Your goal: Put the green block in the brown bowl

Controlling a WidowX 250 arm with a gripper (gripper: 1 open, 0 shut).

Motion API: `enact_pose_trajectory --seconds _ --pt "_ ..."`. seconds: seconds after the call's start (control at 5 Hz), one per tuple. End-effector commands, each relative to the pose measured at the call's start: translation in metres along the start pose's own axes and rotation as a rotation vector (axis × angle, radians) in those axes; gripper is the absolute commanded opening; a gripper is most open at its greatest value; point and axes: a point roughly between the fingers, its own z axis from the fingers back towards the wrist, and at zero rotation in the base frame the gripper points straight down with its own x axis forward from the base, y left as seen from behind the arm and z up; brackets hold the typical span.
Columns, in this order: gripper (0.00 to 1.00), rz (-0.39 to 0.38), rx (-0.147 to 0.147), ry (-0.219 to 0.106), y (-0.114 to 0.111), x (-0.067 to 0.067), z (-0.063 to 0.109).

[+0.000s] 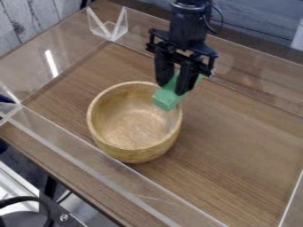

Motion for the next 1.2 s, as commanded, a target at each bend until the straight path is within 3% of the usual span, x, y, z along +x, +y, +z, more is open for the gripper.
enact_pose_trajectory --seconds 0.0,1.0 --pt "0.00 -0.006 0.017 -0.050 0.005 -0.003 0.012" --pt "0.00 -0.028 0.027 -0.006 0.010 -0.012 -0.016"
